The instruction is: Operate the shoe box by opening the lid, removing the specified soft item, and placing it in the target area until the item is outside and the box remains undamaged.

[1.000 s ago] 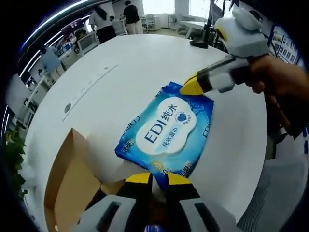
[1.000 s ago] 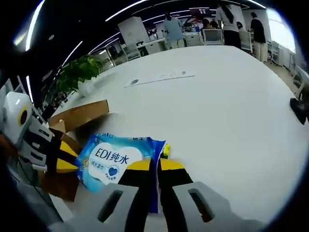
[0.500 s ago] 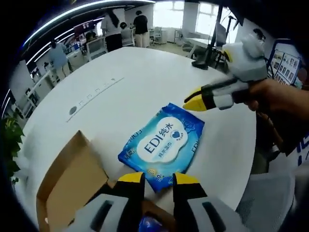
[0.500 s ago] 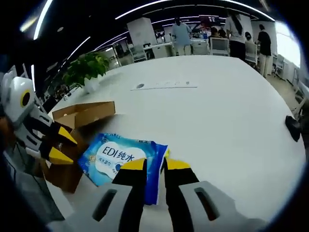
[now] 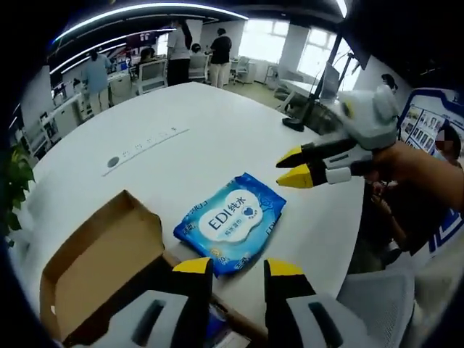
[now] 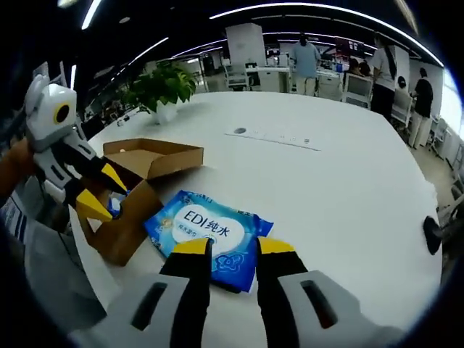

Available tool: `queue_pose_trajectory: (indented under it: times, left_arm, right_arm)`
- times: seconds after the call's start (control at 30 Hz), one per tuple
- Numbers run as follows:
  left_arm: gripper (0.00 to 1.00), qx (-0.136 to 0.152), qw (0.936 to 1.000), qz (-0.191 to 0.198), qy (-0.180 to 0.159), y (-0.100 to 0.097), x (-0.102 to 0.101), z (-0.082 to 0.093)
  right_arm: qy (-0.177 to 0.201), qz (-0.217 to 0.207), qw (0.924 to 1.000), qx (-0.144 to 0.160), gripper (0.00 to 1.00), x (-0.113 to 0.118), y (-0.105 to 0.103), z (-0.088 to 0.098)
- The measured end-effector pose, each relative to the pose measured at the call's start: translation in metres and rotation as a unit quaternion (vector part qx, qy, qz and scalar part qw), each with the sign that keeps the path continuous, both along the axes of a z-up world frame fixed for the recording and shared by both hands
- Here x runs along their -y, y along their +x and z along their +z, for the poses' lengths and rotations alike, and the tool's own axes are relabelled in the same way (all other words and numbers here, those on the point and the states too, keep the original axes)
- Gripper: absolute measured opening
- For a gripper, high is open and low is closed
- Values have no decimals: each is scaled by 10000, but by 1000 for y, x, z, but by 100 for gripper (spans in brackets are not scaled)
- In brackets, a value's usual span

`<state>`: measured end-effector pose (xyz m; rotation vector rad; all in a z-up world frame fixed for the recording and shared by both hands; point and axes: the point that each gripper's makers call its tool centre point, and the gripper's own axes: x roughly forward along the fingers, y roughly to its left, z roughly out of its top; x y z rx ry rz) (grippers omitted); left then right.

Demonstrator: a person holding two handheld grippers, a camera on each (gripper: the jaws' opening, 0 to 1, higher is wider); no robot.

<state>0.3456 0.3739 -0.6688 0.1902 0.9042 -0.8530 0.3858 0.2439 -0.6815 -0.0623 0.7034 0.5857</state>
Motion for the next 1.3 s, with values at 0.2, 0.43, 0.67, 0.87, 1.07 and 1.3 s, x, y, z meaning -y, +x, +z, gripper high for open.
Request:
queue_pose_trajectory:
  times: [0.2, 0.43, 0.67, 0.87, 1.07, 1.3]
  left_arm:
    - [32, 83, 9999, 0, -115, -5, -15, 9]
    - [34, 157, 9997, -27, -183, -10, -39, 14]
    - [34, 264, 9995, 36, -191, -10, -64, 16]
    - [34, 335, 9993, 3, -138, -13, -82, 13]
    - [32, 207, 9994, -249, 85, -21, -97, -5]
    - [31, 189, 9966, -717, 371, -26, -104, -22]
  right_arm:
    - [-52, 381, 9992, 137, 25, -15, -6, 20]
    - [-108, 878, 9958, 231, 26, -37, -16, 34]
    - [-266, 1323, 9901, 376, 26, -58, -20, 44]
    - [-339, 1729, 9832, 470, 27, -81, -24, 50]
    - [-378, 2064, 9765, 493, 27, -102, -26, 47]
    - [-386, 2485, 9666, 486, 25, -130, -32, 40]
